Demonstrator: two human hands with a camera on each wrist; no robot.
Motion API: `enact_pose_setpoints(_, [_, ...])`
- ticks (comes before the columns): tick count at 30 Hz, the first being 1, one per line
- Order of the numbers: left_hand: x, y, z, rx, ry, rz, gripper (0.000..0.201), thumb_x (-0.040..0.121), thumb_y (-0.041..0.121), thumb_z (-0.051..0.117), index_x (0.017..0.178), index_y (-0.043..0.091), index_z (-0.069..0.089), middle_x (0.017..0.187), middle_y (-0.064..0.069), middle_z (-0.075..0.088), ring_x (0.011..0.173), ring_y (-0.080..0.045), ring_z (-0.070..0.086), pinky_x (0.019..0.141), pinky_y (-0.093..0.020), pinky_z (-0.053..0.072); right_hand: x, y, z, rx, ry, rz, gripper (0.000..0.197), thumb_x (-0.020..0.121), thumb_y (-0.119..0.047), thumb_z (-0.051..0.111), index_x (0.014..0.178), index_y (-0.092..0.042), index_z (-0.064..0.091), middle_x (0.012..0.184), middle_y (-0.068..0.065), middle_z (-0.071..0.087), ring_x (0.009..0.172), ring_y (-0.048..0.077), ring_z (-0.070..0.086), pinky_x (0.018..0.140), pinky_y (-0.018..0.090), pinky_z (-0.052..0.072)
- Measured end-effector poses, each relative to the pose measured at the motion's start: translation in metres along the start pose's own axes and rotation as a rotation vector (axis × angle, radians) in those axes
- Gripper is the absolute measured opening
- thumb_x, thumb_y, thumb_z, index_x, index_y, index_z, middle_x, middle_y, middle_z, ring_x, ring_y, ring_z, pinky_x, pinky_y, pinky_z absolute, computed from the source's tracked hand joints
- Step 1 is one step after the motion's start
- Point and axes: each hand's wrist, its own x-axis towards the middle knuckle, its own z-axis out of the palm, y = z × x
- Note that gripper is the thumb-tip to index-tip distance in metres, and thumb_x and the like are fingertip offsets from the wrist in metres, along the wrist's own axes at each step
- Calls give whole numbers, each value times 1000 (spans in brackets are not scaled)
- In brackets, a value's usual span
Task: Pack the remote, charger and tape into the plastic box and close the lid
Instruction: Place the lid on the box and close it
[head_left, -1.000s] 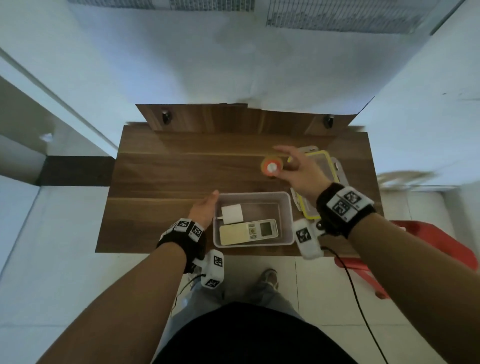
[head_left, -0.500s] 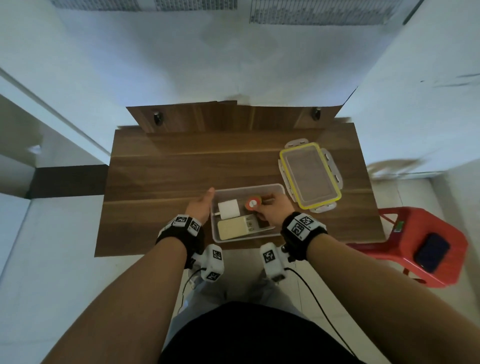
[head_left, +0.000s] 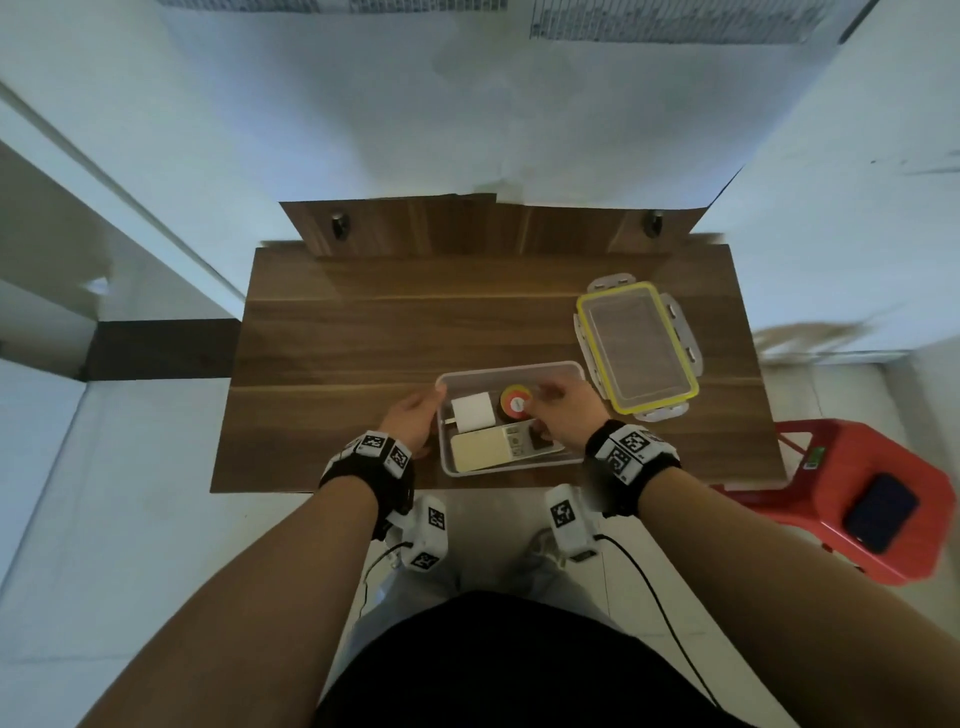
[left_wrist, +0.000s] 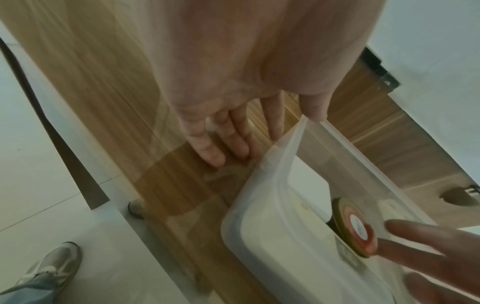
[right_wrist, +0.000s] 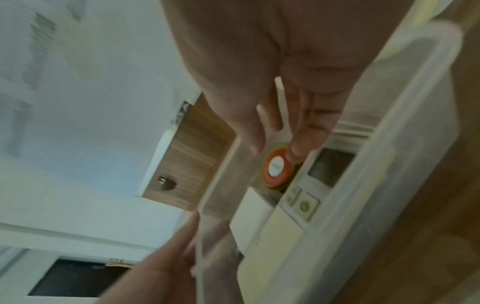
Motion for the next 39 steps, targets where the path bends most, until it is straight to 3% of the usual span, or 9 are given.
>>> enact_pose_setpoints(2, [0,0,0,-78,-14,-49,56,84,59,56,127,23,56,124,-8,62,101,-26,61,68,-37,53,-7,1,-17,111,-15,-46,23,89,-19,65,110,-9,65,92,11,72,68,19,68,59,28,57])
enact_pose_setpoints(7, [-1,7,3,-111,10,-14,35,90,46,56,113,20,59,96,-5,65,82,-22,64,61,-36,54,-6,25,-75,388,219,20,8,93,-15,59,95,-10,65,79,10,67,57,17,57,47,23,48])
enact_pose_setpoints(12, [9,9,6,-100,77,19,46,84,50,62,115,16,64,114,-13,67,97,-33,66,85,-51,55,9,79,-112,-135,350,89,23,81,-12,70,103,-18,70,109,12,72,99,28,67,84,28,49])
enact_pose_setpoints(15, [12,6,7,-126,77,-3,35,80,55,63,88,22,66,103,-11,69,90,-30,66,85,-50,55,12,95,-115,-346,269,82,30,74,-28,77,102,-24,71,117,14,66,113,33,60,97,38,49])
enact_pose_setpoints(24, [3,-3,3,-248,121,-61,43,86,55,55,101,16,66,100,-9,71,93,-26,66,88,-46,52,18,99,-115,-722,342,-91,19,85,-25,64,101,-28,74,119,8,58,117,32,46,95,44,44])
enact_pose_setpoints(31, [-5,15,2,-302,162,26,33,87,47,60,103,18,60,94,-3,69,92,-23,66,86,-44,54,7,54,-131,-458,595,-429,19,82,-27,65,93,-17,77,113,7,71,115,34,56,100,49,43])
enact_pose_setpoints(33, [-8,18,1,-267,199,103,30,85,39,65,105,18,59,92,-1,68,87,-20,65,85,-42,55,1,30,-143,-296,674,-549,18,84,-27,64,92,-17,76,106,7,74,109,29,62,106,33,39])
enact_pose_setpoints(35, [-10,20,0,-209,253,188,32,83,33,68,110,17,65,97,0,69,88,-19,66,86,-42,55,-10,3,-158,-138,696,-562,15,86,-24,63,94,-18,75,98,1,73,97,17,62,92,18,41])
enact_pose_setpoints(39, [-23,29,-4,-106,374,347,29,86,26,65,114,19,64,116,0,65,102,-16,59,93,-32,45,-36,-34,-185,288,780,-570,16,82,-25,67,95,-18,73,87,0,74,84,16,69,81,30,55])
